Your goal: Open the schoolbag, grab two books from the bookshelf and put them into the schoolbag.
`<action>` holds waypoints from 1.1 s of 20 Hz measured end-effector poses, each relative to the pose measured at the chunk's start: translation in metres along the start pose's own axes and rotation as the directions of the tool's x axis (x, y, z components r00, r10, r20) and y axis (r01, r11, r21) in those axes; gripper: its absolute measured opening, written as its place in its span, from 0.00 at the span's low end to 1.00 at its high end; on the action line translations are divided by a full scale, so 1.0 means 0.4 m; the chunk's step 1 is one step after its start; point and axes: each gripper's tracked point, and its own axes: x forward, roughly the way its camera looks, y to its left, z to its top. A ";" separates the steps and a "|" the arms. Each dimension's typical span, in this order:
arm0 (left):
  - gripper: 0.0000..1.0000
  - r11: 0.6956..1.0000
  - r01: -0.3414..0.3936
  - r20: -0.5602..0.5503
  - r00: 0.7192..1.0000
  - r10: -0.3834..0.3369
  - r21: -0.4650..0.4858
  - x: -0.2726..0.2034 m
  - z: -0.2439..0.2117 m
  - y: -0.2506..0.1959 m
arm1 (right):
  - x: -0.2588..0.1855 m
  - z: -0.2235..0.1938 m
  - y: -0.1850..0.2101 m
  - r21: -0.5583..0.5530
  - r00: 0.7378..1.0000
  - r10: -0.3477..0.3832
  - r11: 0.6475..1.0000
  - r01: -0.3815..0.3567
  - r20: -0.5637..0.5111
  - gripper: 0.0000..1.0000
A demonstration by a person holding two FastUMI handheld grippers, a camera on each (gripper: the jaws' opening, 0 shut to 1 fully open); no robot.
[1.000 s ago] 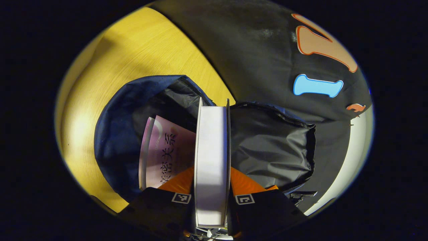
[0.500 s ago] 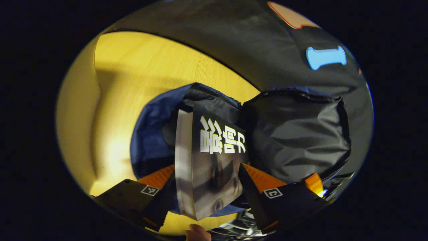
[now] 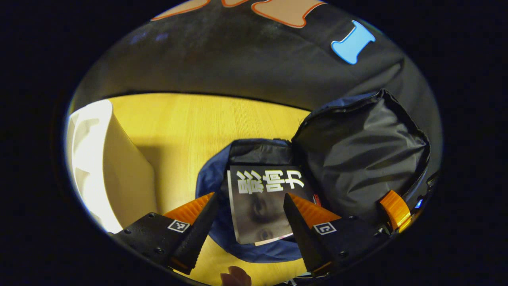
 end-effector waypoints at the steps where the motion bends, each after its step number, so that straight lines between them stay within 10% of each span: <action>1: 0.96 1.000 -0.009 0.015 1.000 0.009 0.018 -0.011 0.009 0.007 | 0.001 -0.001 0.001 -0.001 1.000 -0.001 1.000 0.001 -0.001 0.03; 11: 0.96 0.998 -0.057 0.320 0.947 0.044 0.031 -0.266 0.162 0.095 | 0.002 -0.024 0.013 -0.031 1.000 -0.004 1.000 0.004 -0.003 0.03; 22: 0.96 0.966 -0.239 0.598 0.790 0.136 0.095 -0.600 0.168 0.213 | 0.019 -0.065 0.030 -0.098 1.000 -0.028 0.995 0.027 -0.007 0.05</action>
